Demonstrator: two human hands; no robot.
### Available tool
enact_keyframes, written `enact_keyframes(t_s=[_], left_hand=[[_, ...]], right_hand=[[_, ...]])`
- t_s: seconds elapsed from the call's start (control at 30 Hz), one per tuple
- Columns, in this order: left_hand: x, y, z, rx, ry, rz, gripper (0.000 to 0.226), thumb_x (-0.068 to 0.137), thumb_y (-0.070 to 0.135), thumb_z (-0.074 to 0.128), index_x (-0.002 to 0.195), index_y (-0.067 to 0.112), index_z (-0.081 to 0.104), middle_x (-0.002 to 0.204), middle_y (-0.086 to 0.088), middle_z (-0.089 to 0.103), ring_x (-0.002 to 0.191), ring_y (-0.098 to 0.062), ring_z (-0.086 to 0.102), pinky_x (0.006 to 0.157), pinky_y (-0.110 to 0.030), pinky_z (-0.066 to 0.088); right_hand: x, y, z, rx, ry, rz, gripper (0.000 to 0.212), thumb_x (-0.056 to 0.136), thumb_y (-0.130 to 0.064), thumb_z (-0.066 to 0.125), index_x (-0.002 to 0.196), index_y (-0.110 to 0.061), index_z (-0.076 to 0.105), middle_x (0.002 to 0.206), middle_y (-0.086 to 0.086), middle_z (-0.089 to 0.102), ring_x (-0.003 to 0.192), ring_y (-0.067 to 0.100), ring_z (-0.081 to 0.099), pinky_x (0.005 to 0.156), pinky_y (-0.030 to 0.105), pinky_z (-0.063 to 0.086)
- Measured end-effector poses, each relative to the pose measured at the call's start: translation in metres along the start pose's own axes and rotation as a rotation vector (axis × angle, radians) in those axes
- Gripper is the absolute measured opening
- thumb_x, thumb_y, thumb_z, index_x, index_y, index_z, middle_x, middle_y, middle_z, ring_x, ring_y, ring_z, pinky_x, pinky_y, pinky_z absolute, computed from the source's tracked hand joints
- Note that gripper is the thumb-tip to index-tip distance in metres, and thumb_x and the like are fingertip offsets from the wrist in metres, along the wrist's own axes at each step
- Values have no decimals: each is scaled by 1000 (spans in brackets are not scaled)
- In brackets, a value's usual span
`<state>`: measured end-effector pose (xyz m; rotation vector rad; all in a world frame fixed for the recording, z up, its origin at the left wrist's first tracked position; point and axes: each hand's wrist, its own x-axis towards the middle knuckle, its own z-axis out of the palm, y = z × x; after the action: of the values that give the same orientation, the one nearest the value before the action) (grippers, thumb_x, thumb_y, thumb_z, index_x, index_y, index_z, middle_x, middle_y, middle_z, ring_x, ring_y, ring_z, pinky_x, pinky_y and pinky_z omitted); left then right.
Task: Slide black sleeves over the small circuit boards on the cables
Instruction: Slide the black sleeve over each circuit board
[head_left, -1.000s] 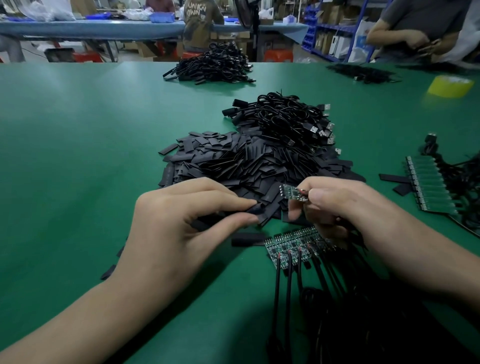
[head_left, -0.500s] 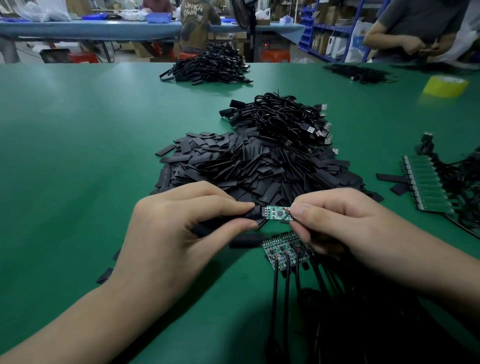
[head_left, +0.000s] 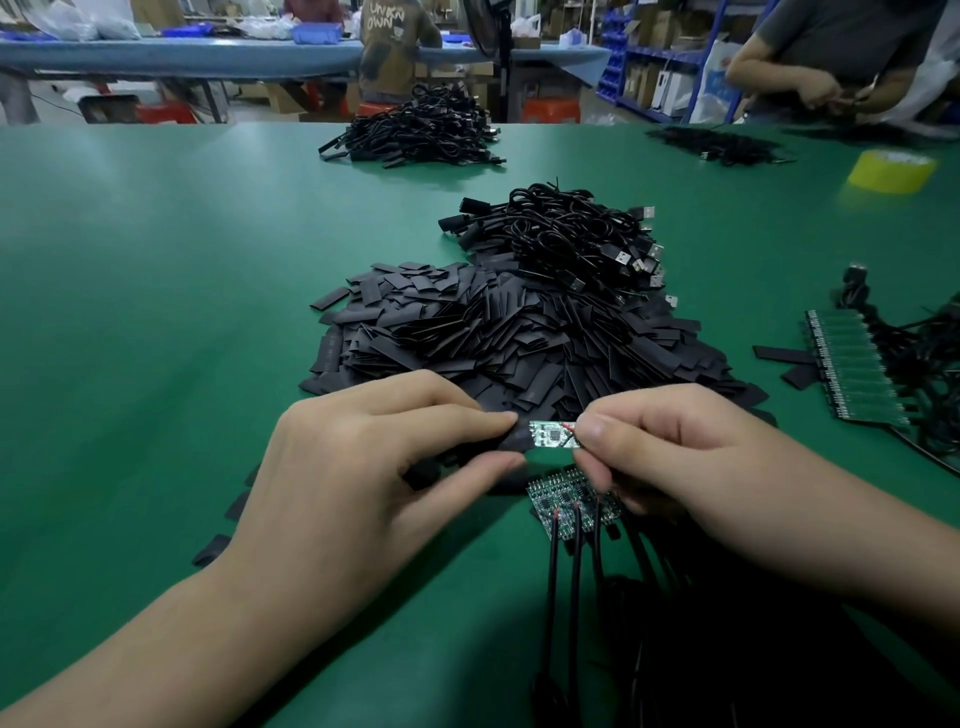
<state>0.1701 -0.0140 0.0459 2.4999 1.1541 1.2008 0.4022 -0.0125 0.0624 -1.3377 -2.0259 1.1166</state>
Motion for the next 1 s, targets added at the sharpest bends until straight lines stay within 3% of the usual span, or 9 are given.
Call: enact_keyframes(t_s=[0.07, 0.17, 0.33, 0.5, 0.67, 1.0], left_hand=[[0, -4, 1, -8, -10, -34, 25, 87, 45, 72, 101, 26, 81, 94, 17, 71, 80, -1, 68, 66, -29, 57], [0, -6, 2, -23, -33, -40, 25, 87, 46, 70, 101, 27, 80, 95, 18, 69, 81, 1, 67, 67, -26, 56], [2, -8, 4, 27, -73, 74, 21, 89, 36, 73, 103, 21, 80, 94, 12, 69, 82, -4, 66, 74, -24, 53], [2, -6, 5, 17, -52, 101, 23, 90, 37, 73, 103, 19, 79, 93, 10, 69, 82, -4, 65, 76, -19, 51], [2, -2, 4, -48, -56, 54, 21, 85, 34, 77, 101, 19, 80, 91, 11, 70, 81, 2, 63, 76, -10, 45], [2, 0, 9, -38, 50, 97, 17, 85, 28, 79, 98, 17, 80, 92, 10, 70, 83, 1, 65, 76, -11, 47]], right_hand=[[-1, 1, 2, -179, 65, -62, 38, 99, -50, 43, 74, -27, 60, 54, -7, 39, 49, 5, 34, 49, 24, 28], [-2, 0, 4, -259, 101, -91, 38, 103, -48, 44, 75, -27, 60, 53, -7, 39, 48, 5, 35, 49, 28, 29], [0, 0, 2, -137, -22, -40, 38, 94, -55, 43, 74, -30, 62, 55, -7, 37, 51, 9, 34, 51, 32, 28], [0, 0, 2, -3, -64, -25, 37, 92, -55, 44, 71, -31, 63, 54, -9, 41, 50, 10, 33, 50, 29, 27], [-1, -2, 2, -54, -53, -66, 37, 93, -56, 44, 73, -33, 65, 54, -8, 36, 50, 9, 32, 50, 27, 26], [-3, -6, 1, -123, -16, -93, 39, 99, -60, 44, 85, -37, 72, 57, -9, 43, 52, 3, 38, 52, 22, 32]])
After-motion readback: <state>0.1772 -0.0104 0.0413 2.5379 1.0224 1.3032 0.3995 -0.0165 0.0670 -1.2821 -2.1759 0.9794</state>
